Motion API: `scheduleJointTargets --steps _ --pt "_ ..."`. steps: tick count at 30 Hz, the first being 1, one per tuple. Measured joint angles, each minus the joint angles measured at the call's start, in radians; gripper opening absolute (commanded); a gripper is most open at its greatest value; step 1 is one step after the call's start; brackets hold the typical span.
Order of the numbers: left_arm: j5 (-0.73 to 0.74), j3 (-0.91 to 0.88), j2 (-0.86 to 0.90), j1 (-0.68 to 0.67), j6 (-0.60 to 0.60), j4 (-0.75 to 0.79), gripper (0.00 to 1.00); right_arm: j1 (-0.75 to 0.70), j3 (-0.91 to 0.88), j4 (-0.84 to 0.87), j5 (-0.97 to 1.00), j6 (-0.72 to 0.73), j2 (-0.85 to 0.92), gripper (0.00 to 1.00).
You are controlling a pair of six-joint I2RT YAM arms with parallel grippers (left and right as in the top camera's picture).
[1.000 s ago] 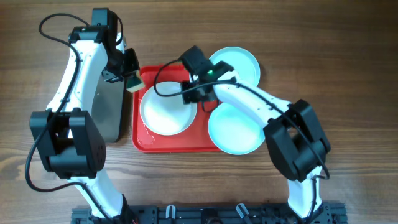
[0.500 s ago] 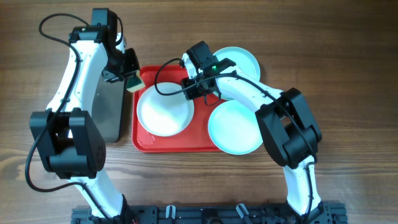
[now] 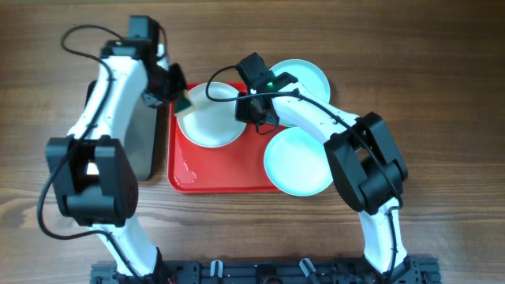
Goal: Clean dirty plates on tray and stack at the side
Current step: 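Scrub the white plate again with the sponge in the left gripper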
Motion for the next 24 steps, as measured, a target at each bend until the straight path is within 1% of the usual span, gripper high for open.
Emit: scheduleJointTargets --steps 4,8,9,10,13,19,22,24 --pt "-0.088 -0.115 0.004 -0.096 -0.095 0.132 0.04 0.000 0.000 0.000 0.002 0.012 0.000 0.04" --pt "-0.200 -0.163 0.005 -0.163 -0.165 0.146 0.04 0.000 0.000 0.000 0.003 0.013 0.000 0.04" --pt "-0.251 -0.171 0.005 -0.180 -0.195 0.144 0.04 0.000 0.000 0.001 0.003 0.013 0.000 0.04" --pt "-0.344 -0.187 0.005 -0.210 -0.251 0.144 0.04 0.000 0.000 0.001 0.003 0.014 0.000 0.04" --pt "-0.442 -0.209 0.005 -0.248 -0.317 0.132 0.04 0.000 0.000 0.002 0.003 0.014 0.000 0.05" --pt "-0.543 -0.213 0.005 -0.301 -0.354 0.083 0.04 0.000 0.000 0.002 0.004 0.013 0.000 0.04" --pt "-0.630 -0.216 0.005 -0.307 -0.360 0.138 0.04 0.000 0.000 0.002 0.003 0.013 0.000 0.04" --pt "-0.711 -0.221 0.005 -0.304 -0.363 0.223 0.04 -0.001 0.000 0.002 0.003 0.010 0.000 0.04"
